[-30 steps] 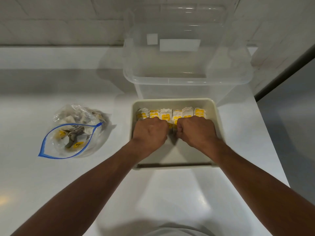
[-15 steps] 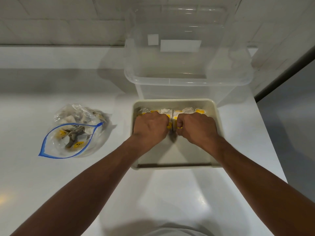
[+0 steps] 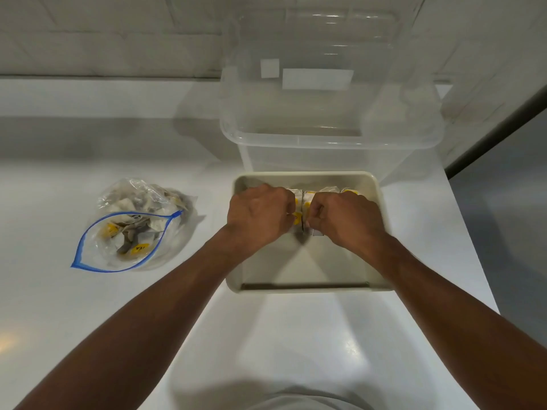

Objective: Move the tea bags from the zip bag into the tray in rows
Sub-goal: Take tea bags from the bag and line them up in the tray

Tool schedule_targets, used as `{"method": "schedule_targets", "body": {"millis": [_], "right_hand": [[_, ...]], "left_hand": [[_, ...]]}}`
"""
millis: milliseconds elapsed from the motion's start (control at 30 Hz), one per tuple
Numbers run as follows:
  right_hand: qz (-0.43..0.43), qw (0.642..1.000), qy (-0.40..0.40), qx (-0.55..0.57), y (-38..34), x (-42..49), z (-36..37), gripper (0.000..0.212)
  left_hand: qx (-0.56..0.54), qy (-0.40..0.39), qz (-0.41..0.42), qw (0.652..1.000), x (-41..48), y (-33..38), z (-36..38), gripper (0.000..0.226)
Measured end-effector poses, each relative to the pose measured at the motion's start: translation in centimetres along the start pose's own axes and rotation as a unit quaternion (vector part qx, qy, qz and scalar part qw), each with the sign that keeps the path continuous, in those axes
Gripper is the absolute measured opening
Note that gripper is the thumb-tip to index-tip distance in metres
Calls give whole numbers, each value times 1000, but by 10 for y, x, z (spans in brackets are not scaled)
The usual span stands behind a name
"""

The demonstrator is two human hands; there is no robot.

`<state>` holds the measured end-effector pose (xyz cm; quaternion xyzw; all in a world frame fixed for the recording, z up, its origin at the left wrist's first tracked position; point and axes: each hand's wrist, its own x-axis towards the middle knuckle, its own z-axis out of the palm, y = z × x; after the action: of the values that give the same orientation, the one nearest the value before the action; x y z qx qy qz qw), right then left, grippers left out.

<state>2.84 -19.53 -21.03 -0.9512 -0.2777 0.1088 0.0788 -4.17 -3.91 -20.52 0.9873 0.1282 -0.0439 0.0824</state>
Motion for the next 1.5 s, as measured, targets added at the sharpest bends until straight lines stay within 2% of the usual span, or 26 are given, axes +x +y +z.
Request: {"method": "schedule_targets", "body": {"millis": [267, 433, 567, 700, 800, 933, 1033, 1133, 1300, 1500], "right_hand": [[-4, 998, 8, 59, -3, -11, -10, 26], [-28, 976, -20, 214, -18, -32, -16, 36], [-46, 953, -22, 298, -41, -49, -26, 24], [-68, 938, -33, 337, -74, -61, -31, 13], [-84, 938, -47, 334, -104, -63, -30, 11], [-114, 940, -60, 316, -146, -59, -27, 12], [-129, 942, -66, 303, -173, -54, -21, 10], [-143, 947, -63, 280, -197, -47, -10, 10], [-191, 958, -68, 203, -232, -26, 22, 25], [-177, 974, -120, 74, -251, -23, 61, 36]], "left_hand": [[-120, 28, -35, 992, -25, -3, -14, 20], [-173, 72, -24, 982, -52, -14, -26, 22], [-229, 109, -3, 967, -83, -37, -36, 23], [-252, 121, -10, 960, -114, -75, -38, 21], [-270, 132, -39, 953, -130, -109, -35, 19], [-294, 153, -67, 941, -145, -147, -28, 28], [-300, 145, -88, 939, -153, -169, -25, 18], [-267, 133, -115, 948, -156, -191, -21, 12], [-175, 102, -151, 968, -155, -218, -13, 21], [-131, 59, -157, 977, -156, -237, 3, 21]]}}
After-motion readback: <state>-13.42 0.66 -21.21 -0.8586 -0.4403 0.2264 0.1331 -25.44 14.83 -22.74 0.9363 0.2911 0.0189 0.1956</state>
